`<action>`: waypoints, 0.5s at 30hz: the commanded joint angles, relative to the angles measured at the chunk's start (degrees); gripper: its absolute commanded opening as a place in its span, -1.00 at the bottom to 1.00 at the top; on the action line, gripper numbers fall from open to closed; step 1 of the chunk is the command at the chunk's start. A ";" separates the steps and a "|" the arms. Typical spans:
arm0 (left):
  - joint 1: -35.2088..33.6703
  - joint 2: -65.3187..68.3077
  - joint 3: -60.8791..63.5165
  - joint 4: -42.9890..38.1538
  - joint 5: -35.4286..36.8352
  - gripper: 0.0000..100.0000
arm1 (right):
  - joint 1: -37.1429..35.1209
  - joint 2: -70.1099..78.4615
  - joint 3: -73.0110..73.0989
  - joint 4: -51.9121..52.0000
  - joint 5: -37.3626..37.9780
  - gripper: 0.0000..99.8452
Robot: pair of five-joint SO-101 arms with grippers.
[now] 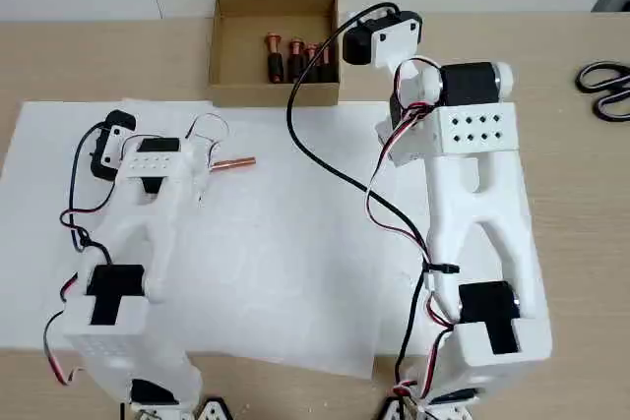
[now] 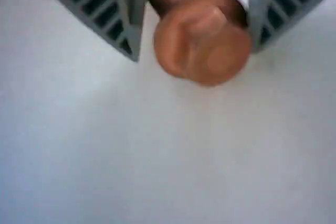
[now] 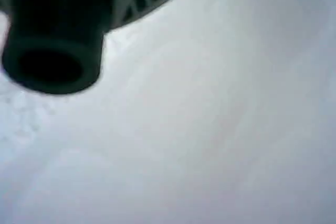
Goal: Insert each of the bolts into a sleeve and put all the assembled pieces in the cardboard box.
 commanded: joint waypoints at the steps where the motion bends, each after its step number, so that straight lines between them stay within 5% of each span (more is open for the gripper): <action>1: 0.00 0.18 -1.98 1.58 -0.18 -0.75 | 0.40 -3.65 -0.26 -0.22 -0.62 -0.99; 15: 0.00 0.18 -5.58 4.31 -5.27 -0.99 | 0.31 -3.65 -0.44 -0.22 -0.62 -0.99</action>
